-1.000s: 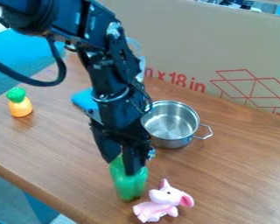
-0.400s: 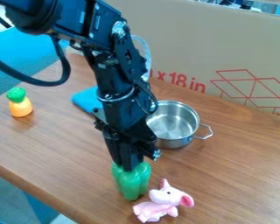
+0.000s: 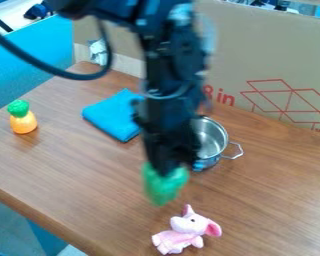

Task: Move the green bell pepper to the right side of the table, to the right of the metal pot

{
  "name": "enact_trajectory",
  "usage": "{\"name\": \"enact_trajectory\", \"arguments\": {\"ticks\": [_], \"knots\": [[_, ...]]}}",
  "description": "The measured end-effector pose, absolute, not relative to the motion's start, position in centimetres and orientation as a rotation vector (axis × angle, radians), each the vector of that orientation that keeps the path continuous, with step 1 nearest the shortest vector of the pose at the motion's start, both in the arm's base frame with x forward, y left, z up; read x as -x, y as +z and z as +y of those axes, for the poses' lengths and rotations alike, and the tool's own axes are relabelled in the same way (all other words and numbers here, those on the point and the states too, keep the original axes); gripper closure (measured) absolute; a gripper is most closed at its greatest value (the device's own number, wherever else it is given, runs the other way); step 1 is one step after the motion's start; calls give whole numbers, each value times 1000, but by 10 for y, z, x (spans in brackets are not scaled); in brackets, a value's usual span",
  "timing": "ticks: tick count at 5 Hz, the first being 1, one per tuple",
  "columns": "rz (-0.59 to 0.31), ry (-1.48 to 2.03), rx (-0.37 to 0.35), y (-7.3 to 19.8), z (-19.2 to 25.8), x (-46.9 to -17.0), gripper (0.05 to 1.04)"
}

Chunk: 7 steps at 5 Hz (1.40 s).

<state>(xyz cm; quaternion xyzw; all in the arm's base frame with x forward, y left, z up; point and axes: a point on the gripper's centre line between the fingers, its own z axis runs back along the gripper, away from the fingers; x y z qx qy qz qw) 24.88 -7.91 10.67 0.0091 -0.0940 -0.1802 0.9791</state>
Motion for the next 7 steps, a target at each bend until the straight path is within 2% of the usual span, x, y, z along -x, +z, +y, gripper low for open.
{"name": "enact_trajectory", "arguments": {"ticks": [1,2,3,4,5,7], "knots": [[-209,-375,-41,116,-82,-254,851],[-224,-335,5,119,-63,-262,851],[-272,-331,35,132,-59,-282,851],[-282,-439,83,133,-85,-307,851],[-298,-524,123,136,-113,-315,851],[-297,-675,105,129,-167,-325,851]]}}
